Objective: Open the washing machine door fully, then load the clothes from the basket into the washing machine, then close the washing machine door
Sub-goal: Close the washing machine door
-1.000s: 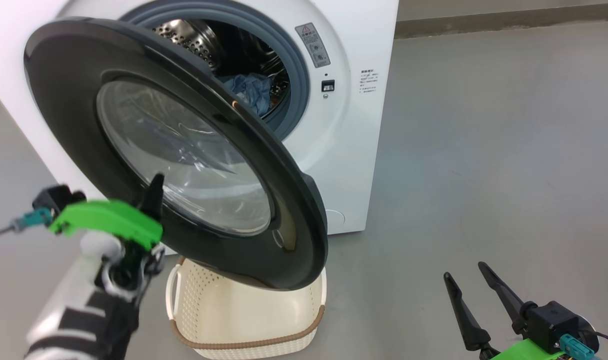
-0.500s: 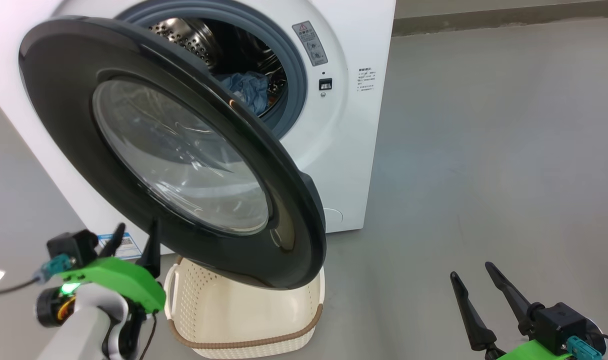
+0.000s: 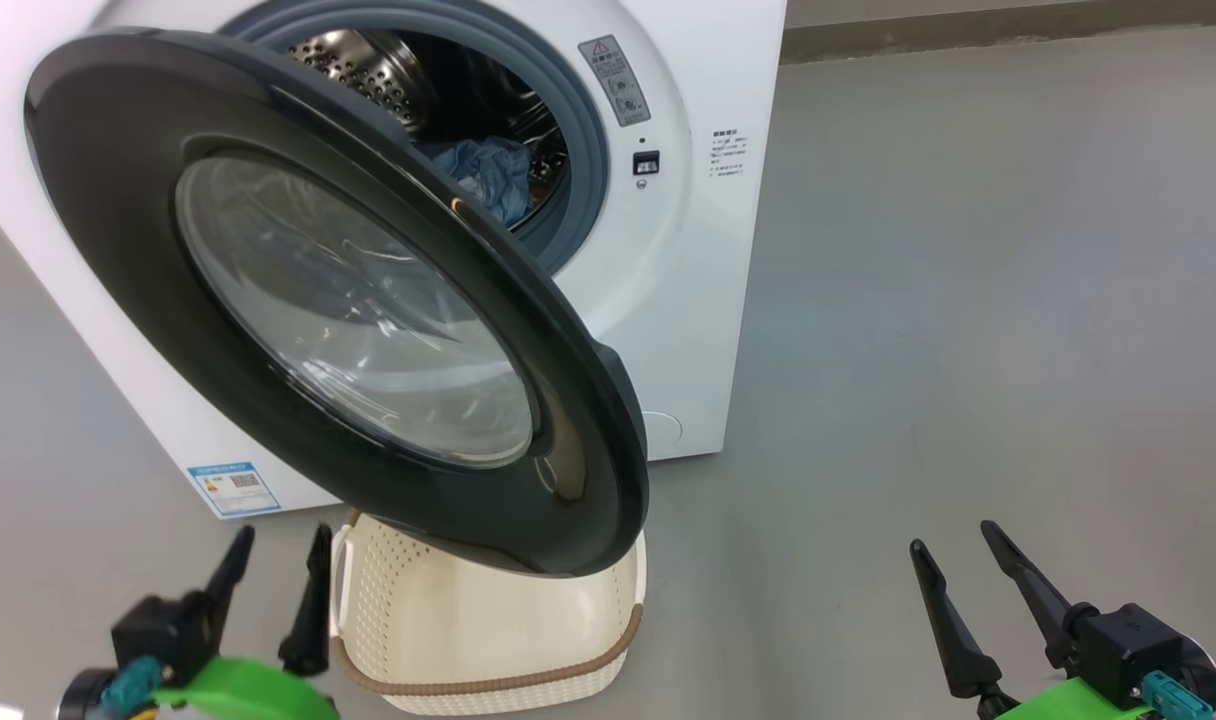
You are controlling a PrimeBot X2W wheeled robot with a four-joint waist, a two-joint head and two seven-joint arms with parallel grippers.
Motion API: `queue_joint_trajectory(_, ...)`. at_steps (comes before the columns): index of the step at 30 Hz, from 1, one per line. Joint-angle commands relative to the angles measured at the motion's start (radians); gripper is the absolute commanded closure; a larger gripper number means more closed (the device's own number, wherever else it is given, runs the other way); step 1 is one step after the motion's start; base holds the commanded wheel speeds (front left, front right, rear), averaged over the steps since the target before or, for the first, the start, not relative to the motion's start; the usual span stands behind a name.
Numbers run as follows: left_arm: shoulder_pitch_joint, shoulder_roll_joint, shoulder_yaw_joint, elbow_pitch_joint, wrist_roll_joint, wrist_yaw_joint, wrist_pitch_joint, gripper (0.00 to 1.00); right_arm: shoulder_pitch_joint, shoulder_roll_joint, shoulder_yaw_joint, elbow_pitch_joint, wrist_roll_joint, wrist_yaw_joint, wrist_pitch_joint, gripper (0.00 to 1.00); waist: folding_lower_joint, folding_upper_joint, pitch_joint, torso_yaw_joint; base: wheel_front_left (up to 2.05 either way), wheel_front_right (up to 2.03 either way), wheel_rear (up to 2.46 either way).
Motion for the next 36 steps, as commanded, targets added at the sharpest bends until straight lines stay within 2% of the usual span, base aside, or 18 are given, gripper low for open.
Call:
queue_joint_trajectory(1, -0.002, 0.01, 0.063, -0.038, 0.032, -0.009, -0.01, 0.0, -0.014, -0.009, 0.014, -0.027, -0.011, 0.009, -0.005, 0.0, 0.0, 0.0, -0.001, -0.001, 0.0, 0.0, 0.0)
queue_joint_trajectory(7, 0.054, -0.043, 0.149, -0.065, 0.122, -0.045, -0.01, 0.0, -0.009, -0.006, 0.004, -0.026, -0.015, 0.009, -0.005, 0.0, 0.0, 0.0, -0.003, -0.003, 0.0, 0.0, 0.0)
queue_joint_trajectory(16, 0.079, -0.097, 0.231, -0.09, 0.184, -0.072, -0.01, 0.0, -0.005, -0.003, -0.004, -0.023, -0.021, 0.009, -0.005, 0.0, 0.0, 0.0, 0.001, -0.006, 0.0, 0.0, 0.0)
queue_joint_trajectory(36, 0.151, -0.139, 0.254, -0.179, 0.225, -0.079, -0.01, 0.0, -0.006, 0.01, -0.028, 0.003, -0.039, 0.009, -0.005, 0.0, 0.0, 0.0, 0.018, -0.004, 0.0, 0.0, 0.0)
